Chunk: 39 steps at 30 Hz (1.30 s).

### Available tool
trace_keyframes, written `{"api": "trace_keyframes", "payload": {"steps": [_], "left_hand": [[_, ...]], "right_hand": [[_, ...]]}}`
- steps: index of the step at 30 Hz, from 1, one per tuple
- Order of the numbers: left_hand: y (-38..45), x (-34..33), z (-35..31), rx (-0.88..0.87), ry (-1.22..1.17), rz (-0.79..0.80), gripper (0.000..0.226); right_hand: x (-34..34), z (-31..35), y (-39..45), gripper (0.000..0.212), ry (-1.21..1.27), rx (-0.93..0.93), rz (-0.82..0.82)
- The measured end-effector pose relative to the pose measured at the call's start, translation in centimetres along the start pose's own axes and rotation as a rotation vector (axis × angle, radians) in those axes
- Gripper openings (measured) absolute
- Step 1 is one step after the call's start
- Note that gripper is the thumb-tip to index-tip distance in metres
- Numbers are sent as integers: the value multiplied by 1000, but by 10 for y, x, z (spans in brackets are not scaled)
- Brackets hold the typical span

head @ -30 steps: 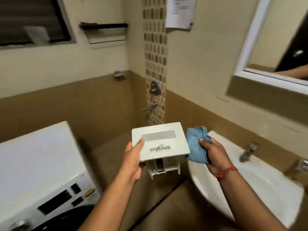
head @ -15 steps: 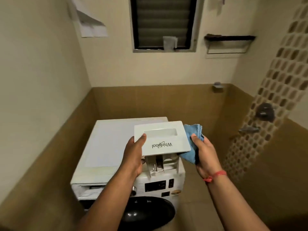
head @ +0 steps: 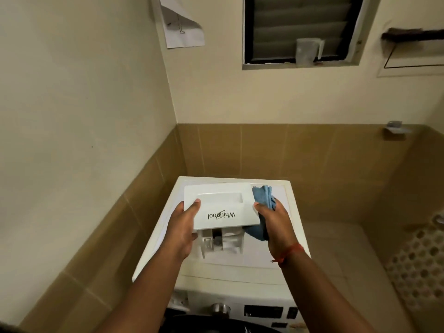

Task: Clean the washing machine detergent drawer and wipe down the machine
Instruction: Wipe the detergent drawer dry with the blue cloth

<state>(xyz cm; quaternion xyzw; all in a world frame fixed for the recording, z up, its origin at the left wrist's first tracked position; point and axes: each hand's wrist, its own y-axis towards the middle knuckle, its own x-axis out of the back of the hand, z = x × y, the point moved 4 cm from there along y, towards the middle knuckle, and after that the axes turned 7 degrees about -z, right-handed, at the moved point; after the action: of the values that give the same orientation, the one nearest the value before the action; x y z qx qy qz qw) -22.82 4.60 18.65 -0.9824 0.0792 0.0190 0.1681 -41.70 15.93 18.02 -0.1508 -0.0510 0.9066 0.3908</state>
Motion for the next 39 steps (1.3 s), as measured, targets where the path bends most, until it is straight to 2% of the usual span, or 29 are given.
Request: {"api": "trace_keyframes", "payload": {"steps": [5,10,17,19,21,22,25,27,30,33,34,36,37,39], "left_hand": [[32,6,3,10,1,-16,23],[60,7,1,23,21,21,34],[80,14,-2,33,59,264,59],[83,22,2,-25,68,401,69],[85,30,7,-136,183,521,71],[87,33,10,-170,226,567,71],[98,33,22,-205,280,645,91],[104,30,24,-240,294,603,91],[109,24,25,-294,219,462,67],[106,21,25,-307,195,387,59],[106,21,26,-303,195,365,58],[106,23,28,-302,216,331,57],[107,23,29,-311,242,313,57],[110,23,31,-331,267,282,57]], "right_hand": [[-21,-6,23,25,-15,-53,-18],[-37,-13,35,24,-22,-39,-73],[-53,-20,39,38,-191,59,-255],[-56,-21,38,36,-196,61,-280],[-56,-21,37,31,-203,81,-297],[-56,-22,38,29,-198,90,-308],[-57,-24,39,30,-166,83,-318],[-59,-22,42,30,-161,75,-318],[-56,-14,44,27,-272,117,-331],[-44,-4,42,30,-331,222,-449],[-41,4,38,28,-415,333,-524],[-44,20,26,21,-736,611,-607],[-53,24,21,24,-916,713,-585],[-78,15,17,43,-1235,796,-444]]}}
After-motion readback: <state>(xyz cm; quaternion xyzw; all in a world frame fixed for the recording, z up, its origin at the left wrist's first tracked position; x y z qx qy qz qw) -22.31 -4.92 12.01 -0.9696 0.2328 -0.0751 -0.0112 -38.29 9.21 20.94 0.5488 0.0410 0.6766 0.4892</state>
